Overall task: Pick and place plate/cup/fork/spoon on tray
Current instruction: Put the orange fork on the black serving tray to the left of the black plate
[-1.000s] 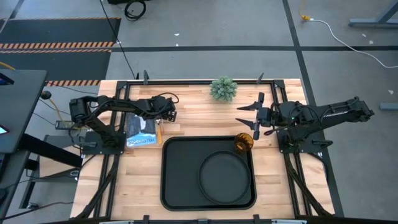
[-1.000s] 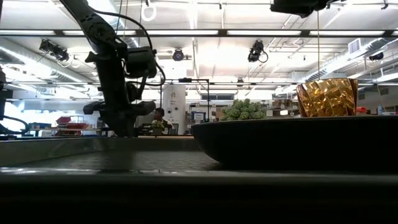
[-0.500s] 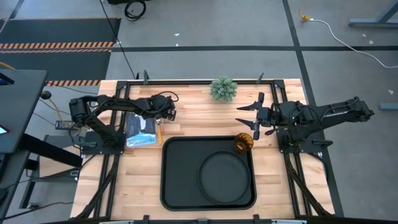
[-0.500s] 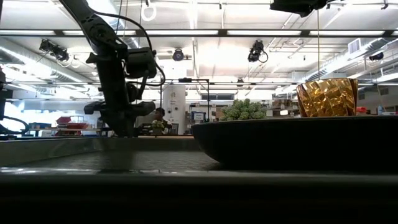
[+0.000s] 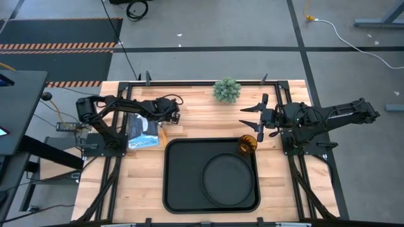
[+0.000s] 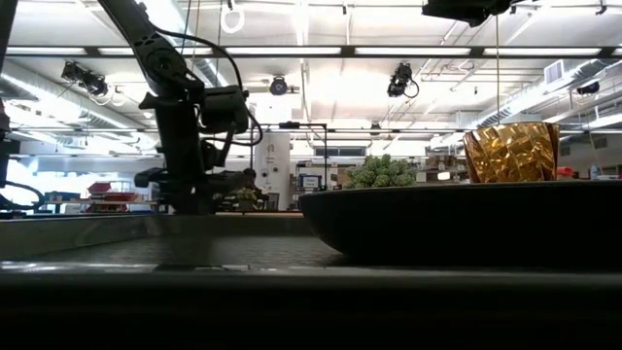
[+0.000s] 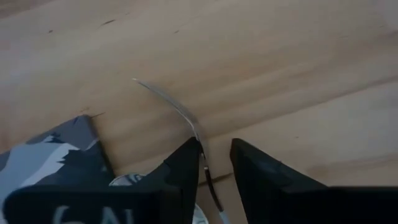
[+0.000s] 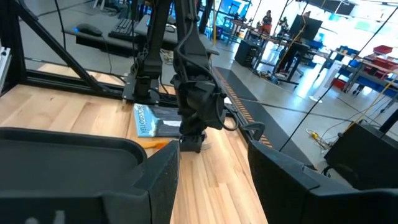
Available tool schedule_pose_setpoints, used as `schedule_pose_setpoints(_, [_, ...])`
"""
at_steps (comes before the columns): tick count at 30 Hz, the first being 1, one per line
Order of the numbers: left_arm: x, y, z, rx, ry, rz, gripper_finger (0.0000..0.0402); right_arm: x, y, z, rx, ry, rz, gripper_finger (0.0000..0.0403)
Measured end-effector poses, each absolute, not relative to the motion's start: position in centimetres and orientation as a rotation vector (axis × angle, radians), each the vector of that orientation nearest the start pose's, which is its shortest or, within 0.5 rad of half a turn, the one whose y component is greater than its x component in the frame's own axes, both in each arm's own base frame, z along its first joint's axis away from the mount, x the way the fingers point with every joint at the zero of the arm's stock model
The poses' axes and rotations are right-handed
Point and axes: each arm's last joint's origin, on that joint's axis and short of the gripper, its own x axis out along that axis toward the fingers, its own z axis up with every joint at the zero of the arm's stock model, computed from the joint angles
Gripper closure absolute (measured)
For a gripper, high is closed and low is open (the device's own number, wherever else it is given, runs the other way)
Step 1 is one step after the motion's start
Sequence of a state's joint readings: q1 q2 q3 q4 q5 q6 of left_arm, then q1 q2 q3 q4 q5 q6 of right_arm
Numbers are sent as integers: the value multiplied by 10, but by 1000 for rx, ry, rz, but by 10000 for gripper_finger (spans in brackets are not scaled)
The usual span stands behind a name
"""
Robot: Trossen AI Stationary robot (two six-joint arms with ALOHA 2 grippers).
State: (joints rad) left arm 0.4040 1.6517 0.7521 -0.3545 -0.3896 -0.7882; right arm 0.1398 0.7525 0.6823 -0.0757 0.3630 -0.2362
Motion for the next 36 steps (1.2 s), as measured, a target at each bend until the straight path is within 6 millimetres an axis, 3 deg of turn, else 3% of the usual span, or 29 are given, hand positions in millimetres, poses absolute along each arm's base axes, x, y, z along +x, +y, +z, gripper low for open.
schedule_pose_setpoints(16, [251, 118, 123, -676, 887, 1092, 390, 169, 13, 313, -270, 167, -205, 205])
schedule_pose_setpoints(25, [260, 118, 127, -746, 823, 973, 391, 169, 13, 313, -269, 167, -205, 205])
schedule_pose_setpoints(29, [267, 114, 142, -743, 795, 910, 391, 169, 13, 313, -270, 168, -206, 205])
schedule_pose_setpoints(36, [289, 95, 187, -690, 705, 811, 391, 169, 13, 312, -267, 172, -206, 205])
